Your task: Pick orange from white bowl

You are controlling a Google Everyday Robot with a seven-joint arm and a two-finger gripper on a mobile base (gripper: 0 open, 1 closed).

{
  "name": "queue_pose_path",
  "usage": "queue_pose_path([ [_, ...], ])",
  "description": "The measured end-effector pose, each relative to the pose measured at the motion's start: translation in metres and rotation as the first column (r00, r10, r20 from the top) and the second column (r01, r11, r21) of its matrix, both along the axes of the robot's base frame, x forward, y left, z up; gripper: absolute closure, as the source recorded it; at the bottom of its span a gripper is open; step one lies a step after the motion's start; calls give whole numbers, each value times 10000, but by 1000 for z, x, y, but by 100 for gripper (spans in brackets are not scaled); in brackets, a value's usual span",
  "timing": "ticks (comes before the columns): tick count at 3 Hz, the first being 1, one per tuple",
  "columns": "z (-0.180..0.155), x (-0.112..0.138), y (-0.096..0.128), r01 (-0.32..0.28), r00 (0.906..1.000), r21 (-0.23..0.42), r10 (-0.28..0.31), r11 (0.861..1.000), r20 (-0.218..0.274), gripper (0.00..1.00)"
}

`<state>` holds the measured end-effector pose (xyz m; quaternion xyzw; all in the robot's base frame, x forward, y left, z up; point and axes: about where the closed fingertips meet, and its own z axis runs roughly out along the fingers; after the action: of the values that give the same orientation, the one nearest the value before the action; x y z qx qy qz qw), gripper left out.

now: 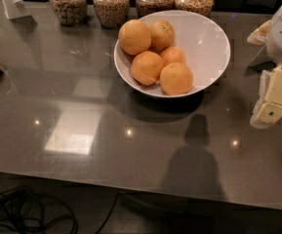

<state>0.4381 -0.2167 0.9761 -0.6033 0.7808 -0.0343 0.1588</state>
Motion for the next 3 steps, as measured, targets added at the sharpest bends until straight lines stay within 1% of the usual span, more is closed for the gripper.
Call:
queue_pose_path([
  [1,0,0,0,0,10000,2,0,10000,1,0],
  [2,4,17,13,28,9991,819,-63,9966,424,0],
  [3,3,47,39,204,9953,2230,-408,9746,876,0],
])
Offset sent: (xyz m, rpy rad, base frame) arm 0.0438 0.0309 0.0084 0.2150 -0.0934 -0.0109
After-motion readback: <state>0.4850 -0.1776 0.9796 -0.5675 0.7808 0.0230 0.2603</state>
